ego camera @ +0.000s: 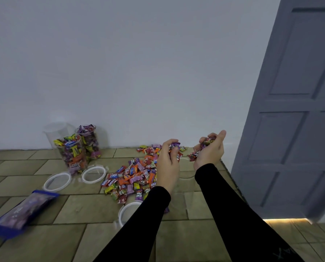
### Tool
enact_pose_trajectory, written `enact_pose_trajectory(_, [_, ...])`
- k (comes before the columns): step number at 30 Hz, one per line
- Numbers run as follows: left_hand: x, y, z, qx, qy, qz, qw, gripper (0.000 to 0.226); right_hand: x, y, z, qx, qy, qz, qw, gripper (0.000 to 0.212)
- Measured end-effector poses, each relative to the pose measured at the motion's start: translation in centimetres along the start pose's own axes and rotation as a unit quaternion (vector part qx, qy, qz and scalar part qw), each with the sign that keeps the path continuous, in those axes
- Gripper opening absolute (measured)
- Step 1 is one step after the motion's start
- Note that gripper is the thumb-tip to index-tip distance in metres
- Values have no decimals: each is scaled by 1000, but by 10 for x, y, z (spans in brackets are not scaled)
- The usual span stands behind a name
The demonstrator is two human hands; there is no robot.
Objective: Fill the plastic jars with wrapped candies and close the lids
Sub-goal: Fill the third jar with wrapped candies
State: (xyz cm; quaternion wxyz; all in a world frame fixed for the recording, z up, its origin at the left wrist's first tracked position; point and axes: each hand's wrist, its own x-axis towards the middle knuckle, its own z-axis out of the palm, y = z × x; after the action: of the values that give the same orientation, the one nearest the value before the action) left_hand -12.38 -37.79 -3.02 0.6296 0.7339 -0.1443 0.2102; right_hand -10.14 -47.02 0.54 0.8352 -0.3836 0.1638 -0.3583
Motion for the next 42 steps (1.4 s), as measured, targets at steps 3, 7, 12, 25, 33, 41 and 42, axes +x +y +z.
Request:
enact_pose_trajectory(3, [-3, 2, 0, 4, -8, 6, 1000, 23, -2, 4, -1, -4, -8, -17, 1000, 45])
enact_pose_trajectory(7, [-4, 1, -1, -31, -8, -1, 999, 22, -3, 4, -4, 2, -6, -16, 1000, 46])
enact_pose_trajectory(12, [-4, -3, 2, -113, 16, -50, 992, 10, -1, 4, -6, 13, 12, -5, 1000, 47])
enact_pose_trajectory(25, [-11, -22, 0, -192, 54, -80, 977, 31, 4, 6, -9, -1, -15, 8, 1000, 47])
enact_pose_trajectory(33, [-11, -51, 13, -272, -30, -313, 909, 92, 2, 2, -8, -4, -93, 34, 995, 39])
enact_pose_trajectory(41, [-11, -57, 18, -287, 0, -299, 910, 82, 9, 11, -12, 4, -190, 44, 981, 8])
enact_pose_trajectory(42, [-11, -56, 18, -286, 3, -298, 911, 80, 10, 11, -12, 3, -202, 45, 978, 7])
